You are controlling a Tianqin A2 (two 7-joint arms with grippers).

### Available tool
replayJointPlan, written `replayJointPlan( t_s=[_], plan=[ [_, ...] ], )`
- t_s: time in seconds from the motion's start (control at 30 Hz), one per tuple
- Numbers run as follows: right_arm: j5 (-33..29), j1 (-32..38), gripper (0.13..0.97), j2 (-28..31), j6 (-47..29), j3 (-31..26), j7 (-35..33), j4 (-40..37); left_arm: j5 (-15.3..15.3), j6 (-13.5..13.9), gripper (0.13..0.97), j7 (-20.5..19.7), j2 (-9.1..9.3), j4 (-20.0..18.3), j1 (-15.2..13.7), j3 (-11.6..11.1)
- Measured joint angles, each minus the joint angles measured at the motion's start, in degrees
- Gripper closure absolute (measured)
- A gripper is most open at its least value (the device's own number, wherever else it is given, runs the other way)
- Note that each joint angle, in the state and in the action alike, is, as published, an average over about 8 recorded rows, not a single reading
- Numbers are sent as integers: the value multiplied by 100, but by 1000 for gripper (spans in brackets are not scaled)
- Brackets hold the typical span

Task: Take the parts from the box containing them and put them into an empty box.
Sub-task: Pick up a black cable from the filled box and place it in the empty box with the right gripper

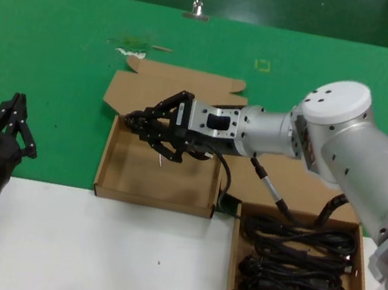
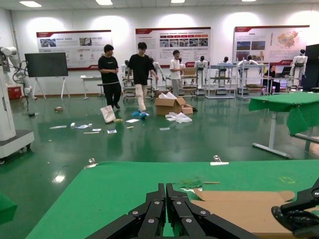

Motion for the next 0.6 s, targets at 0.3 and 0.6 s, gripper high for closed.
replayJointPlan(
  t_s=[0.3,0.6],
  plan=[
    [603,-234,861,-3,544,-635,-5,174,0,0,946,0,0,0,0,0],
    [713,-413,861,-3,898,-684,-204,217,0,0,946,0,0,0,0,0]
  ],
)
